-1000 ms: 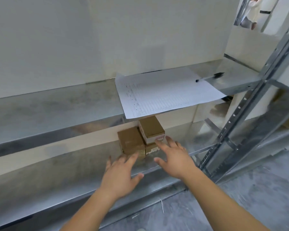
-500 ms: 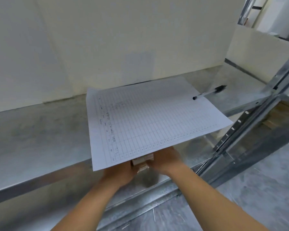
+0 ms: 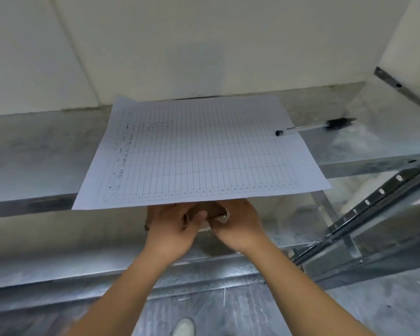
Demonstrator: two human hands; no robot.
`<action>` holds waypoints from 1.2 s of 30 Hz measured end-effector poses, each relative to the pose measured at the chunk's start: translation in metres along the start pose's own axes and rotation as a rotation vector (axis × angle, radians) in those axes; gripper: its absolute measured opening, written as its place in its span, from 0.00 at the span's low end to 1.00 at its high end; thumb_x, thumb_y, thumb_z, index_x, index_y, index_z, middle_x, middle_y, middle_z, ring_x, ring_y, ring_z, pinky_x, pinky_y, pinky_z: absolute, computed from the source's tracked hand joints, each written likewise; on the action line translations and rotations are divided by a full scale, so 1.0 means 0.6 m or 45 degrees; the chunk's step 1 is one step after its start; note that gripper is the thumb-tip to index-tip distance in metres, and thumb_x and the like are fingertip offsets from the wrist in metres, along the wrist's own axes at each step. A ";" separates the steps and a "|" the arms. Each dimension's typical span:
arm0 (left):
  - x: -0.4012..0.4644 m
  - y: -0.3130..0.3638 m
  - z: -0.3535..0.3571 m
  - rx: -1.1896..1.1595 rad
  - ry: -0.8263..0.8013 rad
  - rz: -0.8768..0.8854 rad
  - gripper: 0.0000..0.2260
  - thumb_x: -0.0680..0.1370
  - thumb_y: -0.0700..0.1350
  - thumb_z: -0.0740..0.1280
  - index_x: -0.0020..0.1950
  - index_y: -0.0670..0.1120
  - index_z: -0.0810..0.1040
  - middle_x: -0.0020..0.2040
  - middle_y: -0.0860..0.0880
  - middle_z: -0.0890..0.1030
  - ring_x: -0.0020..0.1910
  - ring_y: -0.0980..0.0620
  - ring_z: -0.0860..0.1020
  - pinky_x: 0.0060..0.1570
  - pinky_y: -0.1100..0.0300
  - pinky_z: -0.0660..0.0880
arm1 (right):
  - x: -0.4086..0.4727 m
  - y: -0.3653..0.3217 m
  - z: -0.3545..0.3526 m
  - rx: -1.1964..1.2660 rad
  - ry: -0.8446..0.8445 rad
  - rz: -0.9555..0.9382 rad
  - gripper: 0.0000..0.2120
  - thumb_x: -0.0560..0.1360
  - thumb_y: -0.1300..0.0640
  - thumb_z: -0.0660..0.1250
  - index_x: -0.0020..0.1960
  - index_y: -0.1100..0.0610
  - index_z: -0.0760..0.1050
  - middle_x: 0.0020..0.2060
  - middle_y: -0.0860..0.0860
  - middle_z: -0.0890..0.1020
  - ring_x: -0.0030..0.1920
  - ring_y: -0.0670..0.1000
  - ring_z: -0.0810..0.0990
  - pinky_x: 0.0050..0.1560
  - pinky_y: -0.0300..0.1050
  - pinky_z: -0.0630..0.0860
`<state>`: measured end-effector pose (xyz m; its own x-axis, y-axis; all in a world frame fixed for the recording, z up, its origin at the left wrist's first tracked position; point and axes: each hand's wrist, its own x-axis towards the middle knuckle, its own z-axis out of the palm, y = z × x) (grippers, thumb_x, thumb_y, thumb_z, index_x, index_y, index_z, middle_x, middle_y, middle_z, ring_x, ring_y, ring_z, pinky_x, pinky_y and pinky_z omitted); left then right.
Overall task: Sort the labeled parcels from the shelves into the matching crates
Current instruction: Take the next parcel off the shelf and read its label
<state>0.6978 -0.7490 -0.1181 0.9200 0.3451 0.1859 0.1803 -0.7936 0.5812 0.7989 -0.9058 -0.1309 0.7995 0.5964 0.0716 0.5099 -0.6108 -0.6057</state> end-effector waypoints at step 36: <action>-0.787 -0.162 -0.425 -0.149 0.764 -0.959 0.15 0.78 0.55 0.70 0.57 0.59 0.65 0.44 0.58 0.83 0.42 0.59 0.82 0.40 0.57 0.79 | -0.374 -0.616 0.298 0.649 -1.014 -0.760 0.22 0.75 0.50 0.75 0.58 0.36 0.65 0.45 0.45 0.85 0.44 0.46 0.85 0.47 0.54 0.83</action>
<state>0.1575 -0.7073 -0.0604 0.2411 0.9666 0.0874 0.5839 -0.2164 0.7825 0.3741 -0.7208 -0.0651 -0.0545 0.9976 0.0421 0.4081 0.0608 -0.9109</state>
